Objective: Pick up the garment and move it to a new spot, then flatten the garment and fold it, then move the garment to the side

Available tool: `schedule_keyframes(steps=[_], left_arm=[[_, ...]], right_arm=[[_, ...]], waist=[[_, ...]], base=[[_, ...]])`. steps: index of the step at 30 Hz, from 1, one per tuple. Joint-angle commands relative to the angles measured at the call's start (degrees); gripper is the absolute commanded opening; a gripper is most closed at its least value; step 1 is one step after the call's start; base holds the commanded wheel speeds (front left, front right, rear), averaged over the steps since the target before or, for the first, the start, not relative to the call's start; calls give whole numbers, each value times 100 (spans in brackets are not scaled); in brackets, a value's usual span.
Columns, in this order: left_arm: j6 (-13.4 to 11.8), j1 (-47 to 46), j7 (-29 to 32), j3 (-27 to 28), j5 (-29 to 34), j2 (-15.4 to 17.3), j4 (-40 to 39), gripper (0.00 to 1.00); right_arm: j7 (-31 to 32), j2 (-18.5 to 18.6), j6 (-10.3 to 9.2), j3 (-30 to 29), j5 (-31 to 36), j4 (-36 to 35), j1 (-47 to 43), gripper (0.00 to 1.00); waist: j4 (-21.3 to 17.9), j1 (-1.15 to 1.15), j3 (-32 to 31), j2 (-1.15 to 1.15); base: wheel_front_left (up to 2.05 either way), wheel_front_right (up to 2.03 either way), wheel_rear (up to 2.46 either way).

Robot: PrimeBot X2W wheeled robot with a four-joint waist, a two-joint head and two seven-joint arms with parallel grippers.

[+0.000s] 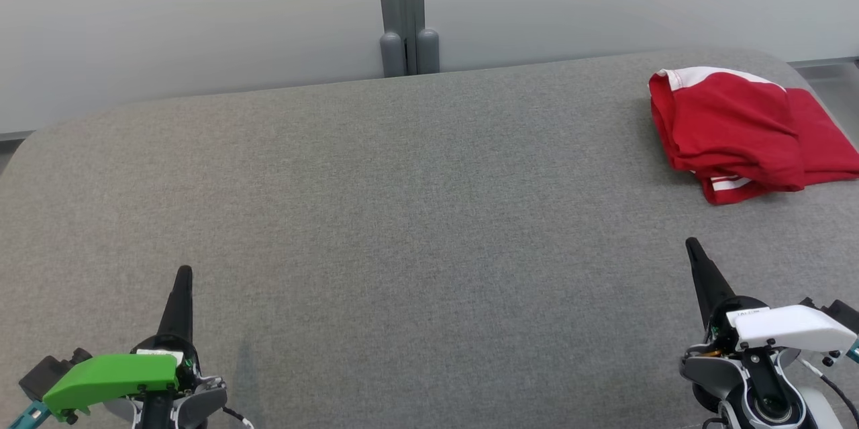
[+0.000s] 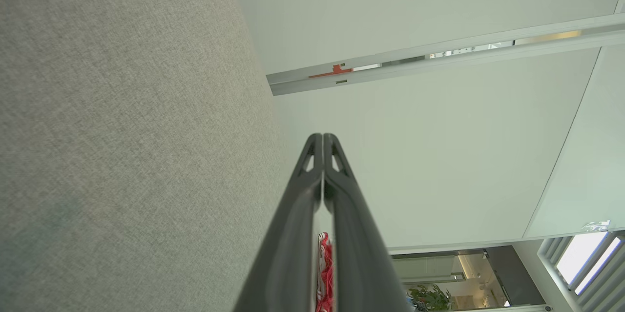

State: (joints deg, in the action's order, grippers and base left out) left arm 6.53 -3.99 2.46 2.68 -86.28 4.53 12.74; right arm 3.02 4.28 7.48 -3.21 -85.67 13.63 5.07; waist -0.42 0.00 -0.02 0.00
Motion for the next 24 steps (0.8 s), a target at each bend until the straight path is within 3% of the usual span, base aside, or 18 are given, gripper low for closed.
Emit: schedule_keyframes(steps=[1,24], left_arm=[[32,-118,30,40,-134,33,2,0],[119,-256,249,189,-801,-4,132,0]], right_arm=[[41,-4,3,-36,-132,4,95,0],[249,-38,2,-201,-797,36,115,0]], waist=[[3,0,2,0],[42,0,20,0]], base=[[0,0,0],[0,0,0]])
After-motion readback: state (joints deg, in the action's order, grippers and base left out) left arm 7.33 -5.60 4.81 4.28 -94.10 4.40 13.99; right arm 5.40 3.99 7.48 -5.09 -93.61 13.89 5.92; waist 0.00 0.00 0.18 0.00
